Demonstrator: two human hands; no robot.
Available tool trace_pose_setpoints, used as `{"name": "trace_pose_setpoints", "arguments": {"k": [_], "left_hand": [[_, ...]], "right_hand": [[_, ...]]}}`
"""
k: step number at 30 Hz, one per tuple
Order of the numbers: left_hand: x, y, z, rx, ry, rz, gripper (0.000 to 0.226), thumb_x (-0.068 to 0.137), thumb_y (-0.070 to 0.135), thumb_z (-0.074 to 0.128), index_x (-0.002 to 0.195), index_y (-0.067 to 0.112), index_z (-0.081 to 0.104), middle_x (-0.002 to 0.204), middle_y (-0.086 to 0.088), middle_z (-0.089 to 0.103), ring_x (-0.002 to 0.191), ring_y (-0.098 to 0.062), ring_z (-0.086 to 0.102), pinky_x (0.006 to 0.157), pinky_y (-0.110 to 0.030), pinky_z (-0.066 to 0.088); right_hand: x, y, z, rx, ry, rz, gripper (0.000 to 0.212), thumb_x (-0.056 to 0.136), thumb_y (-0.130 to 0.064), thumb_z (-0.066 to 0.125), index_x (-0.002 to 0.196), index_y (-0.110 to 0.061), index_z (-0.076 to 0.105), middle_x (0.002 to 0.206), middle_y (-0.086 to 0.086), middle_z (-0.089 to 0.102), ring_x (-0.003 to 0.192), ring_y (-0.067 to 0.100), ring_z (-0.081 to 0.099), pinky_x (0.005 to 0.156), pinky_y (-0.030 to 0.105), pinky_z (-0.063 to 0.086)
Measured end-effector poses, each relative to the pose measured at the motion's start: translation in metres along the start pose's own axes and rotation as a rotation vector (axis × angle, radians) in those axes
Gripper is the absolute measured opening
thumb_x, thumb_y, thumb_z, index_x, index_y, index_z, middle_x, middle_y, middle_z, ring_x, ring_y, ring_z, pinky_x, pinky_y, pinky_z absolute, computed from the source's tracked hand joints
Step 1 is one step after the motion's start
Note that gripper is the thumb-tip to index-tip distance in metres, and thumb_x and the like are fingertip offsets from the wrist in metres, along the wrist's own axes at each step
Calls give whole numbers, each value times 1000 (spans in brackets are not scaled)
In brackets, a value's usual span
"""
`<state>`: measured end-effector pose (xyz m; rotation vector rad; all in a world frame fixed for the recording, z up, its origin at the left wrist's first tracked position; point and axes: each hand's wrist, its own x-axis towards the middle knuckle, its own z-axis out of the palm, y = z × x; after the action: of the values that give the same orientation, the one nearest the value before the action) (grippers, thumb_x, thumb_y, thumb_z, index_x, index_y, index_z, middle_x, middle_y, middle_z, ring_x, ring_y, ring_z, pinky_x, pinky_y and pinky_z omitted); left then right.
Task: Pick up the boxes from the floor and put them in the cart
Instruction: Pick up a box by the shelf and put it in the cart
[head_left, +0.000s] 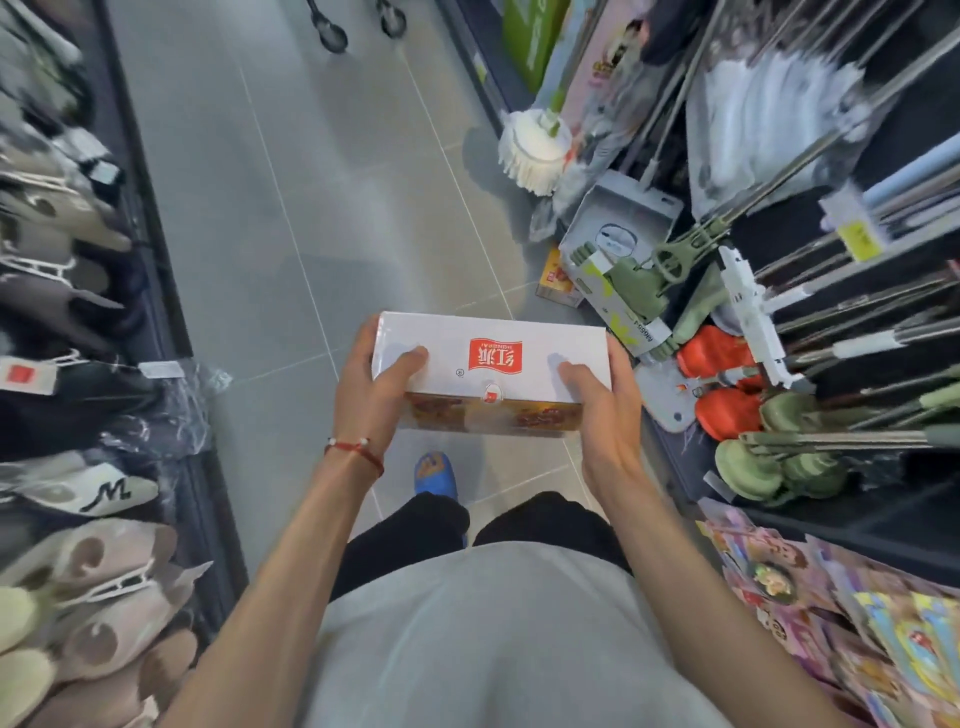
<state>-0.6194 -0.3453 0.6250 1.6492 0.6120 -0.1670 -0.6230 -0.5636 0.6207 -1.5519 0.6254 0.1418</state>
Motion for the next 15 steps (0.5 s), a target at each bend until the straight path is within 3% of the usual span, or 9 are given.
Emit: {"name": "trace_pose_setpoints", "arguments": {"k": [2,5,7,9,12,15], "left_hand": [[22,12,-14,17,18,32,50,79,32,63,129,27,57,122,1,67,113,-22,64,96,-41,55],[53,26,-31,42,65,63,54,80,31,62,133,31,52,126,5,62,116,-17,61,99,-38,52],[74,37,-38,50,98,75,58,80,33,62,137,34,48,128,9,59,115,-9,59,93,-24,50],[96,47,-41,42,114,69,61,80,35,63,139,34,46,130,9,57,114,-3,58,86,-14,47],[135,65,-37,16,136,42,61,79,34,63,138,33,48,130,7,59,115,-8,58,88,-18,46],[179,88,-26,-9,190,19,59,78,33,63,135,35,50,120,19,61,107,4,59,85,-16,46]], "right_hand": [[11,-10,28,12,6,-14,43,80,-28,67,122,-34,66,107,-19,74,100,1,69,80,21,53],[28,-23,64,-1,-10,-26,45,82,-29,66,126,-36,62,107,-22,73,101,-2,68,83,22,53],[42,-35,84,-18,-22,-27,45,84,-31,66,125,-48,60,108,-25,71,105,0,67,87,27,56],[62,-48,101,-33,-36,-31,42,82,-31,65,113,-59,61,108,-26,71,104,-2,66,83,22,54],[103,-69,122,-41,-56,-9,50,79,-32,64,125,-51,60,116,-17,70,108,6,67,77,19,54],[152,-91,143,-47,-96,7,50,77,-34,64,124,-51,55,120,-14,67,114,11,64,77,20,54]]}}
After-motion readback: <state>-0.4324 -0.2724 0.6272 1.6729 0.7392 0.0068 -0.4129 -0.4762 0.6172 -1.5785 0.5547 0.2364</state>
